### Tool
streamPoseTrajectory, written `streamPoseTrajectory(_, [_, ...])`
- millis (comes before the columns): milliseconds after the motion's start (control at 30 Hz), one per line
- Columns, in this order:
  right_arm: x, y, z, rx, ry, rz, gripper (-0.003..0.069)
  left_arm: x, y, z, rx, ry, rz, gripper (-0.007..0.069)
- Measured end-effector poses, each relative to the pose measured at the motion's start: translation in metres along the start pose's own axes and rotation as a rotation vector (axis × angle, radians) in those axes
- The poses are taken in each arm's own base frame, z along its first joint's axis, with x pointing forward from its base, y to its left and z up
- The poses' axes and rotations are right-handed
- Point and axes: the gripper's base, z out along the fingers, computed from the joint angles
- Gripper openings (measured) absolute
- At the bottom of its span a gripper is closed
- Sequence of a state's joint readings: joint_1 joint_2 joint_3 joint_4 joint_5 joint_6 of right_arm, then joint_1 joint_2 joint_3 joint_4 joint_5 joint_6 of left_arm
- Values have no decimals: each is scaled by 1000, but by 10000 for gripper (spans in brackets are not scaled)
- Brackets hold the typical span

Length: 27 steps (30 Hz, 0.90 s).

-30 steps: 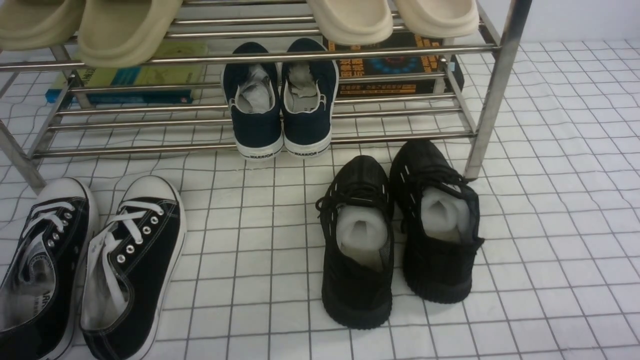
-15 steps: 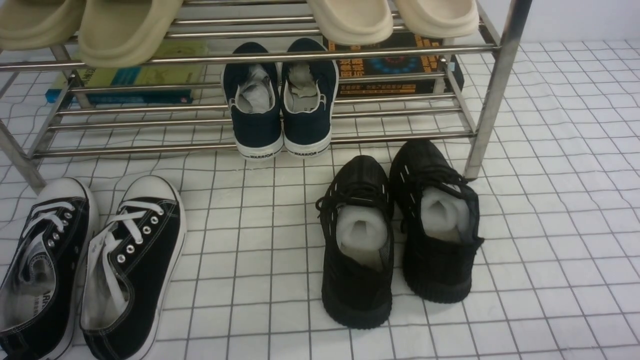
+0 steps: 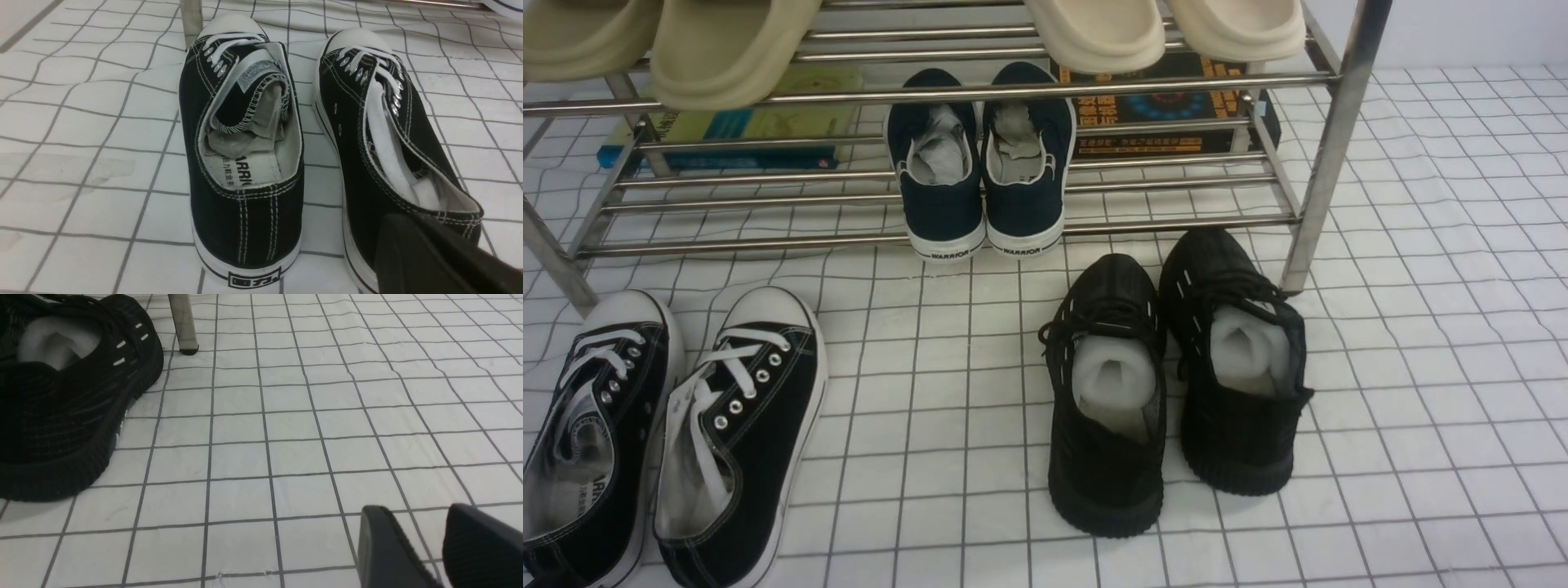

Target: Take the shoes off the shelf with your hand from the white checkered tablecloth.

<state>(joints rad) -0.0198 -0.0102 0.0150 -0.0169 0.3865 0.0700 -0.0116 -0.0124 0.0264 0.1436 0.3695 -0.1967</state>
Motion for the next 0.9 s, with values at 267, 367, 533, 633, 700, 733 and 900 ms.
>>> streamPoseTrajectory(267, [0,0,0,0,0,0,239,0,0,0,-2,0,5,33])
streamPoseTrajectory(367, [0,0,0,0,0,0,239,0,0,0,-2,0,5,36])
streamPoseTrajectory(533, [0,0,0,0,0,0,239,0,0,0,-3,0,7,41])
streamPoseTrajectory(633, [0,0,0,0,0,0,239,0,0,0,-3,0,7,43])
streamPoseTrajectory(700, [0,0,0,0,0,0,239,0,0,0,-3,0,7,45])
streamPoseTrajectory(733, [0,0,0,0,0,0,239,0,0,0,-3,0,7,47])
streamPoseTrajectory(900, [0,0,0,0,0,0,239,0,0,0,-3,0,7,52])
